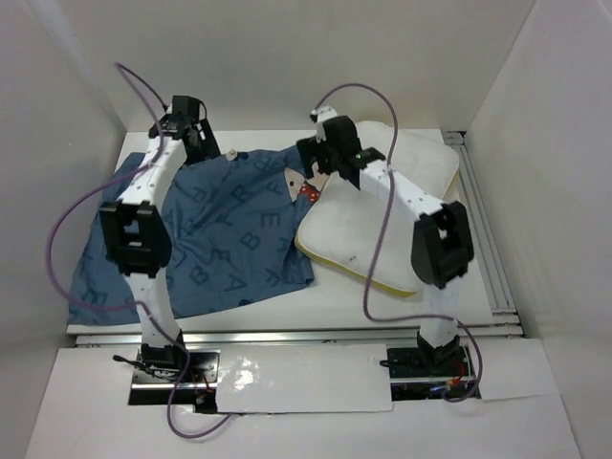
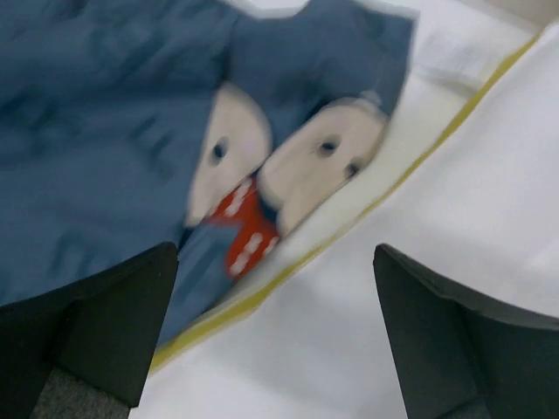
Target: Put the pillow into the pillowcase
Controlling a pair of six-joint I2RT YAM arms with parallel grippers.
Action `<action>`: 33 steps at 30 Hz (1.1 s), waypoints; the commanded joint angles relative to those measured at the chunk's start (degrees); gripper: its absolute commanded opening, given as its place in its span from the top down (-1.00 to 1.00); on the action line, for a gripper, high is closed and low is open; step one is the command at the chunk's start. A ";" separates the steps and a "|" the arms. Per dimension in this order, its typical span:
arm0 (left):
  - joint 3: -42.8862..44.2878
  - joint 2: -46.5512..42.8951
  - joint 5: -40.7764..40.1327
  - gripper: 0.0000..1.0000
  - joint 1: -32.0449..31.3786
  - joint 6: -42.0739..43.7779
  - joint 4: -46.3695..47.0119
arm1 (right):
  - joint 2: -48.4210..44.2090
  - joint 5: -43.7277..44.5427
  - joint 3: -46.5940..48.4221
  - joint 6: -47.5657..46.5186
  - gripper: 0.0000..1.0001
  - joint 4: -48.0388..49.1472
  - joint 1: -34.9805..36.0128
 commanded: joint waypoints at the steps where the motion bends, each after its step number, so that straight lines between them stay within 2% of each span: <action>1: -9.88 -12.35 1.46 -1.00 -2.62 -3.79 0.21 | -9.27 -3.54 -16.77 9.23 -1.00 2.44 2.04; 2: -17.05 -14.22 1.47 -1.00 -3.42 -6.15 0.73 | -12.16 -6.00 -20.29 10.47 -1.00 5.77 2.91; 3: -20.34 -15.80 2.52 -1.00 -4.39 -7.22 2.22 | -12.88 -7.07 -24.85 11.26 -1.00 6.41 3.44; 5: -29.54 -19.75 5.59 -1.00 -8.16 -7.93 4.86 | -14.29 -8.30 -27.79 14.25 -1.00 6.42 3.45; 10: -43.47 -23.73 8.51 -1.00 -14.85 -10.83 11.19 | -17.63 -10.07 -38.48 20.49 -1.00 6.42 0.30; 11: -46.45 -24.25 9.03 -1.00 -15.47 -10.84 12.68 | -20.60 -7.63 -40.70 22.85 -1.00 6.42 -0.41; 14: -49.20 -23.47 8.51 -1.00 -16.00 -12.06 12.69 | -26.76 -1.39 -49.05 28.21 -1.00 2.83 -4.28; 16: -51.13 -22.77 7.98 -1.00 -16.00 -12.59 12.69 | -34.05 4.85 -52.74 30.42 -1.00 -2.00 -7.08; 18: -52.36 -21.45 7.98 -1.00 -16.00 -12.59 13.30 | -41.23 10.46 -52.76 30.96 -1.00 -5.95 -7.10; 21: -53.77 -19.61 7.36 -0.97 -16.00 -13.12 13.83 | -46.62 14.36 -48.56 28.15 -1.00 -8.34 -3.77; 23: -54.47 -19.07 7.36 -0.94 -16.00 -13.12 13.84 | -46.64 12.89 -44.16 25.87 -0.94 -7.83 0.88; 26: -55.61 -17.49 8.85 -0.92 -16.00 -13.12 14.36 | -40.60 6.82 -38.71 24.02 -0.88 -6.50 8.52; 28: -56.15 -17.49 9.38 -0.92 -16.00 -13.12 14.36 | -33.22 2.34 -34.68 24.01 -0.88 -5.54 13.44; 30: -57.46 -18.18 10.61 -0.92 -16.00 -13.12 14.36 | -27.08 2.32 -32.47 25.23 -0.88 -6.50 16.00; 33: -58.17 -20.47 11.23 -0.89 -16.52 -13.12 14.36 | -22.84 0.92 -31.23 28.65 -0.88 -5.02 19.44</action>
